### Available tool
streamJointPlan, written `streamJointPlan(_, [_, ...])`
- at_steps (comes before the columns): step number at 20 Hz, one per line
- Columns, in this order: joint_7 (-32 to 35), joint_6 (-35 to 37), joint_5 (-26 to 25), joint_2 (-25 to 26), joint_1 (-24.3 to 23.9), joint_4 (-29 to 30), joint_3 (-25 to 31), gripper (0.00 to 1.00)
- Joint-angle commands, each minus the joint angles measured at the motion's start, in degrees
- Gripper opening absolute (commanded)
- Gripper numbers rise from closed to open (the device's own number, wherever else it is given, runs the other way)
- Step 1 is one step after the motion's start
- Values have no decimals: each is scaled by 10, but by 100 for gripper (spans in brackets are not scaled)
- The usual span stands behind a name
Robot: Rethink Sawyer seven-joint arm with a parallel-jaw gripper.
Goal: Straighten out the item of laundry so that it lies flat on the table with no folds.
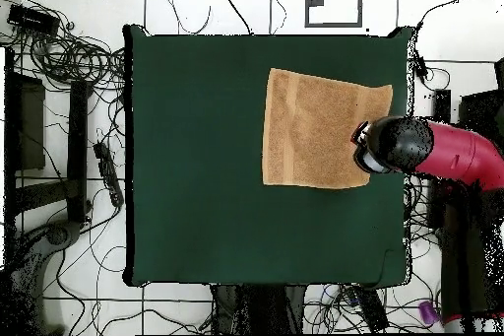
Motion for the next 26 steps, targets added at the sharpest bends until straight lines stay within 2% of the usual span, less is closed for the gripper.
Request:
streamJointPlan(1, [-94, -41, 4, 48, 4, 80, 92, 0])
streamJointPlan(6, [-96, -60, -25, 75, 5, 63, 86, 0])
streamJointPlan(9, [-82, -105, -31, 105, -5, 60, 91, 0])
streamJointPlan(13, [-75, -143, -48, 119, -6, 57, 88, 0])
streamJointPlan(20, [-83, -157, -58, 131, -9, 45, 95, 0])
streamJointPlan(26, [-122, -144, -64, 146, -20, 16, 111, 0])
